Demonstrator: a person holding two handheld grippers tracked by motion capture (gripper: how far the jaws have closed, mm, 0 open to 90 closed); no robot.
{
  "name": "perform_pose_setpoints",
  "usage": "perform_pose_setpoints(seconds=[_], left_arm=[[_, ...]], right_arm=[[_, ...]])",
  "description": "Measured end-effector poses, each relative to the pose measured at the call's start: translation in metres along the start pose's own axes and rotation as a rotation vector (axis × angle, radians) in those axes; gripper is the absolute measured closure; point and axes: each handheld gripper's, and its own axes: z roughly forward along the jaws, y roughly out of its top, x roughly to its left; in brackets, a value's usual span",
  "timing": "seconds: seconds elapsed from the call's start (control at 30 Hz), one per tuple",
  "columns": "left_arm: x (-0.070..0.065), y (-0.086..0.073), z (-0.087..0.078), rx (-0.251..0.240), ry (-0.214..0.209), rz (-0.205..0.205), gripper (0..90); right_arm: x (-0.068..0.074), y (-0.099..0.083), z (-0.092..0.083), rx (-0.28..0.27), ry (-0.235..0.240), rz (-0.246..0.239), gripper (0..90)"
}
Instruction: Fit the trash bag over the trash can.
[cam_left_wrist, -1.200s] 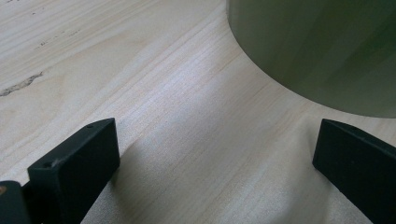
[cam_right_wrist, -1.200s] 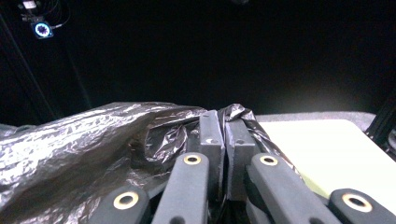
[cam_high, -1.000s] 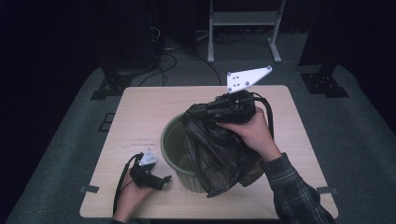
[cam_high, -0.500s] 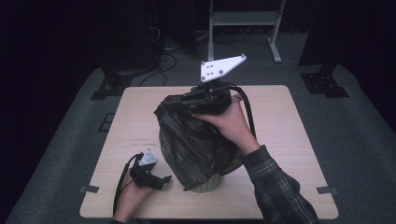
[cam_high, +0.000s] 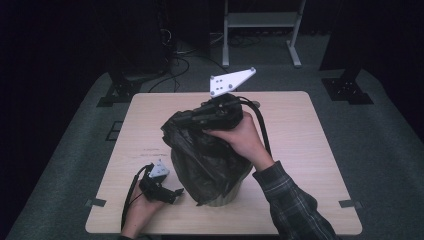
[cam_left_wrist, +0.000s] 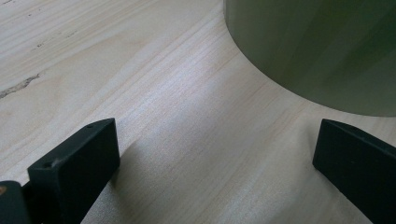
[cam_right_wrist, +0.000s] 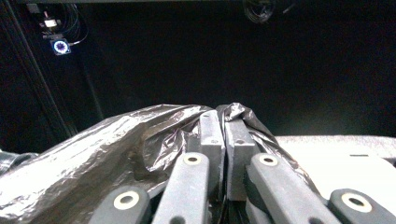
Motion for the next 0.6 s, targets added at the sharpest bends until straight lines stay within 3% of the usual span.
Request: perform_pose_setpoints(seconds=[0.3,0.6], left_arm=[[0.000,0.000,0.000,0.000,-0.001,-0.001,0.0],[0.000,0.000,0.000,0.000,-0.001,-0.001,0.0]], right_arm=[[0.005,-0.041,-0.041,0.033,-0.035,0.054,88.0],[0.007,-0.068,-0.063,0.089,-0.091,0.079,87.7]])
